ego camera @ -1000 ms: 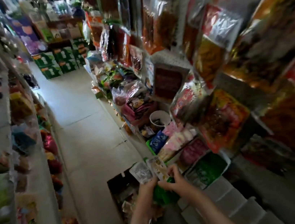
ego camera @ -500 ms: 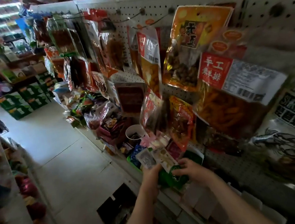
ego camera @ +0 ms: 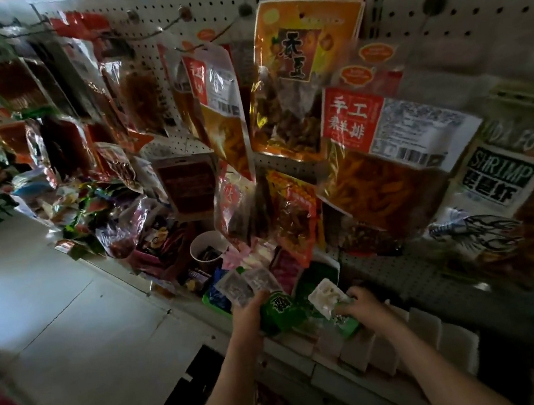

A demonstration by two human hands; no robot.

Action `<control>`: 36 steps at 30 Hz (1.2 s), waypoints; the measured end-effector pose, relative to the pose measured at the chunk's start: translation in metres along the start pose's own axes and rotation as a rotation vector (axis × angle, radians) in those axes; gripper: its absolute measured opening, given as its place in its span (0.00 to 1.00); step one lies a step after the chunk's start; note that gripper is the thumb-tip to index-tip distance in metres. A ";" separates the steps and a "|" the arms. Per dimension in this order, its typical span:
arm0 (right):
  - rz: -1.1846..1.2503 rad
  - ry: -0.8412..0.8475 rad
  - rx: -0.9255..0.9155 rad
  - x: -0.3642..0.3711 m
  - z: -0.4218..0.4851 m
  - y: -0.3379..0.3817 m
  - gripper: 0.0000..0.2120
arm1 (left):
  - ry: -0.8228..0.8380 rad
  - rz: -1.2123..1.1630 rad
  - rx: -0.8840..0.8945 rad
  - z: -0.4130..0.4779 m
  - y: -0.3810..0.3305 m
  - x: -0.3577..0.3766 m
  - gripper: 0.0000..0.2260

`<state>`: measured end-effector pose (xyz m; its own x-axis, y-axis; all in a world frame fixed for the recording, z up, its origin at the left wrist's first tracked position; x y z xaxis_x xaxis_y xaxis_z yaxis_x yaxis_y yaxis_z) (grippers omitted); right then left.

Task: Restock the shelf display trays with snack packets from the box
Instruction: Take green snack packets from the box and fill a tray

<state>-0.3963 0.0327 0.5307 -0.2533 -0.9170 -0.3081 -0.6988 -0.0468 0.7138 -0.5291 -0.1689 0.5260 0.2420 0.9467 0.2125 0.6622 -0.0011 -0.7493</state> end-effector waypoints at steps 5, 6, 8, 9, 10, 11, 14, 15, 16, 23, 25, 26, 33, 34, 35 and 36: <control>-0.108 -0.127 0.028 0.004 0.020 -0.011 0.25 | 0.036 0.000 0.023 0.018 -0.006 -0.009 0.18; -0.121 -0.121 0.039 0.007 0.029 -0.013 0.25 | 0.044 -0.012 0.007 0.026 -0.004 -0.012 0.17; -0.180 -0.084 0.092 0.012 0.053 -0.020 0.24 | 0.022 -0.035 -0.019 0.047 0.007 -0.025 0.20; -0.231 -0.067 0.120 0.015 0.067 -0.025 0.22 | 0.005 -0.054 -0.036 0.060 0.016 -0.033 0.26; -0.278 -0.055 0.139 0.016 0.074 -0.027 0.20 | -0.011 -0.056 -0.062 0.067 0.022 -0.040 0.33; -0.324 -0.048 0.144 0.020 0.091 -0.030 0.18 | -0.013 -0.075 -0.085 0.082 0.031 -0.047 0.37; -0.447 -0.034 0.107 0.031 0.139 -0.041 0.13 | -0.030 -0.060 -0.054 0.107 0.042 -0.061 0.12; -0.480 -0.030 0.086 0.038 0.158 -0.049 0.12 | -0.038 -0.055 -0.051 0.119 0.054 -0.066 0.05; -0.516 -0.039 0.061 0.043 0.172 -0.056 0.11 | -0.046 -0.051 -0.048 0.126 0.062 -0.071 0.04; -0.487 -0.208 0.028 0.066 0.227 -0.086 0.20 | 0.011 -0.098 -0.040 0.160 0.112 -0.080 0.07; -0.476 -0.226 0.013 0.072 0.243 -0.092 0.20 | 0.002 -0.143 -0.061 0.169 0.128 -0.082 0.08; -0.467 -0.225 0.007 0.073 0.247 -0.092 0.20 | -0.004 -0.158 -0.077 0.170 0.131 -0.082 0.08; -0.500 -0.149 -0.041 0.099 0.287 -0.092 0.18 | -0.021 -0.235 -0.127 0.198 0.166 -0.088 0.09; -0.514 -0.144 -0.043 0.103 0.292 -0.094 0.17 | -0.026 -0.244 -0.132 0.201 0.170 -0.088 0.09; -0.535 -0.143 -0.044 0.105 0.298 -0.097 0.17 | -0.028 -0.246 -0.136 0.204 0.173 -0.088 0.09; -0.563 -0.144 -0.044 0.108 0.303 -0.100 0.18 | -0.030 -0.252 -0.145 0.207 0.177 -0.088 0.11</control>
<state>-0.5565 0.0585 0.2358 0.0590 -0.6829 -0.7281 -0.7244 -0.5311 0.4395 -0.5798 -0.1854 0.2444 0.0380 0.9321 0.3602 0.7937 0.1909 -0.5776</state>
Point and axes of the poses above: each hand's wrist, its own z-axis towards the middle knuckle, its own x-axis out of the palm, y = z × x, the point moved 7 cm from there along z, towards the middle knuckle, and after that the axes turned 5 degrees about y, right-handed, at the moved point
